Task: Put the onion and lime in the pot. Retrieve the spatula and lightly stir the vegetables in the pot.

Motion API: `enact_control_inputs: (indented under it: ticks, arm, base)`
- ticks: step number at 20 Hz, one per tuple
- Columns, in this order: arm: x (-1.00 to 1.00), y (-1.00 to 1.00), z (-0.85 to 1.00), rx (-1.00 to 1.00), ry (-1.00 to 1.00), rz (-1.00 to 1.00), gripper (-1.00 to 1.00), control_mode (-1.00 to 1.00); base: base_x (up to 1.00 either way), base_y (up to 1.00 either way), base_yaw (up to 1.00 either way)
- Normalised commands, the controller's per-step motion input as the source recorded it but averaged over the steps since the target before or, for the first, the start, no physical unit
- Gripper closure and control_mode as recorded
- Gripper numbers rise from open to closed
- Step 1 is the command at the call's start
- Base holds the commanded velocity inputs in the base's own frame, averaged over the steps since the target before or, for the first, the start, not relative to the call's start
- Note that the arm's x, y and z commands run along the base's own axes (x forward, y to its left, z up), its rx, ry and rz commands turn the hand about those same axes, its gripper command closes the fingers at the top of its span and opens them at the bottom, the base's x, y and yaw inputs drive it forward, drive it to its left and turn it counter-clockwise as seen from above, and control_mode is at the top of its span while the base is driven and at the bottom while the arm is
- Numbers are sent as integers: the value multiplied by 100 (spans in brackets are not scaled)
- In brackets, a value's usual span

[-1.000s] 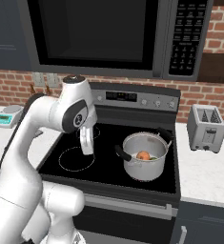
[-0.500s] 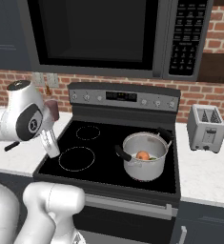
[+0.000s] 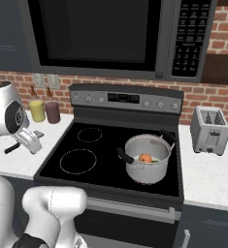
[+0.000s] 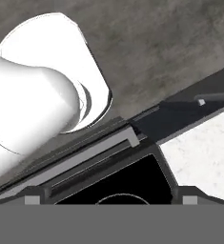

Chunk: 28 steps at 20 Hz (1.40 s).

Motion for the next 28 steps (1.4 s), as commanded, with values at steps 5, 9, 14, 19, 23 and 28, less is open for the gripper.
enact_control_inputs:
  ticks: [5, 9, 14, 19, 23, 28]
  arm:
    - [23, 100, -32, -3, 19, 35, -100, -100]
    - [1, 100, -38, -3, 9, 7, -100, -100]
    - [18, 91, -48, 0, 1, 0, -100, -100]
    - [35, 52, -38, 0, 0, -2, -100, -100]
    - [54, 29, -24, 1, 0, -2, -100, -100]
    - [56, 34, -27, 0, 0, 0, -100, -100]
  base:
    - [0, 0, 0]
    - [0, 0, 0]
    - [0, 0, 0]
    - [0, 0, 0]
    - [0, 0, 0]
    - [0, 0, 0]
